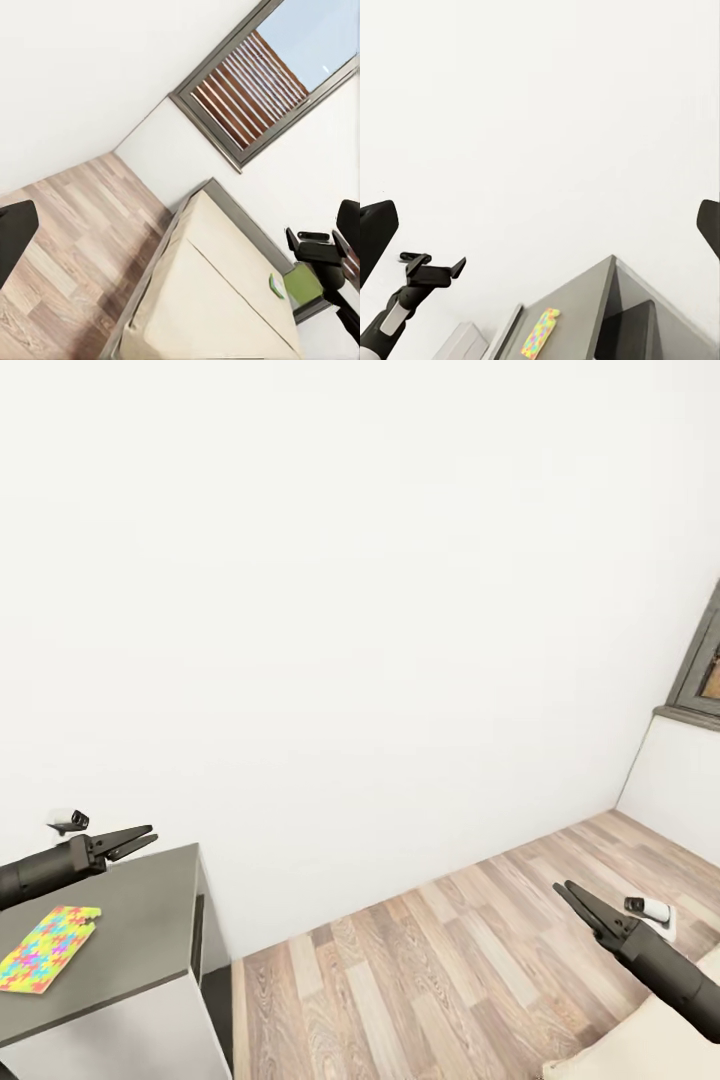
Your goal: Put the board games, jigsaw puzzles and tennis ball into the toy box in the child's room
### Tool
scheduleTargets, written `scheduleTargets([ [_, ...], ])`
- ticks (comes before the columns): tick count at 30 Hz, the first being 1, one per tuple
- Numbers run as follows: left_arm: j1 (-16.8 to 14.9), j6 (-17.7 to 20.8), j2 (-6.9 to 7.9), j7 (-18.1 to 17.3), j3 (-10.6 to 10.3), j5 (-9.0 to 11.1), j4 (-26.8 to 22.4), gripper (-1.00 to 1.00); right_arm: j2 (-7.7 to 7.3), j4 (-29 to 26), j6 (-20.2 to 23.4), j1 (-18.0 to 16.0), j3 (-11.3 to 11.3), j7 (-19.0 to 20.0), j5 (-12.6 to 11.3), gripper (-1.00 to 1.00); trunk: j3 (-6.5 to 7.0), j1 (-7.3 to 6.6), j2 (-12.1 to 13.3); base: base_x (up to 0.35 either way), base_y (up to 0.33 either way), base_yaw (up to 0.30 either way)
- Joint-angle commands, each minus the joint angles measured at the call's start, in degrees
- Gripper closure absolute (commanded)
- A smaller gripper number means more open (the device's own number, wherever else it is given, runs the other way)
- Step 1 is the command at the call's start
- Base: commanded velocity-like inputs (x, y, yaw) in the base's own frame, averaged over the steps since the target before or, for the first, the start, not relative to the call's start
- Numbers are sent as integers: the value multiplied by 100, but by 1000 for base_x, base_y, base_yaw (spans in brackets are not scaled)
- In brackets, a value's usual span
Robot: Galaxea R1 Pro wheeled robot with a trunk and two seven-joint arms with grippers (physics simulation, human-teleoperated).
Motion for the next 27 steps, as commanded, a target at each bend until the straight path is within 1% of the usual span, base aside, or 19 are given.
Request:
scheduleTargets([
  [1, -2, 62, 3, -25, 2, -6, -2, -100, 0, 4, 42, -5, -4, 0, -31, -100, -8, 3, -9, -10, -22, -274],
  [8, 3, 62, 2, -25, 2, -6, -2, -100, 0, 45, 48, -5, -28, -2, -31, -100, -8, 3, -9, -18, -5, -279],
  [15, 0, 60, -1, -25, 1, -6, -7, -100, 1, 85, 49, -5, -38, -3, -31, -100, -8, 3, -9, -138, -21, -280],
  [21, 1, 62, 3, -25, 0, -6, -10, -100, -4, 114, 49, -5, -46, -3, -31, -100, -8, 3, -9, -167, -174, -280],
  [27, -1, 61, 2, -25, 2, -6, -10, -100, -1, 147, 56, -5, -131, -3, -31, -100, -8, 3, -9, -109, -204, -280],
])
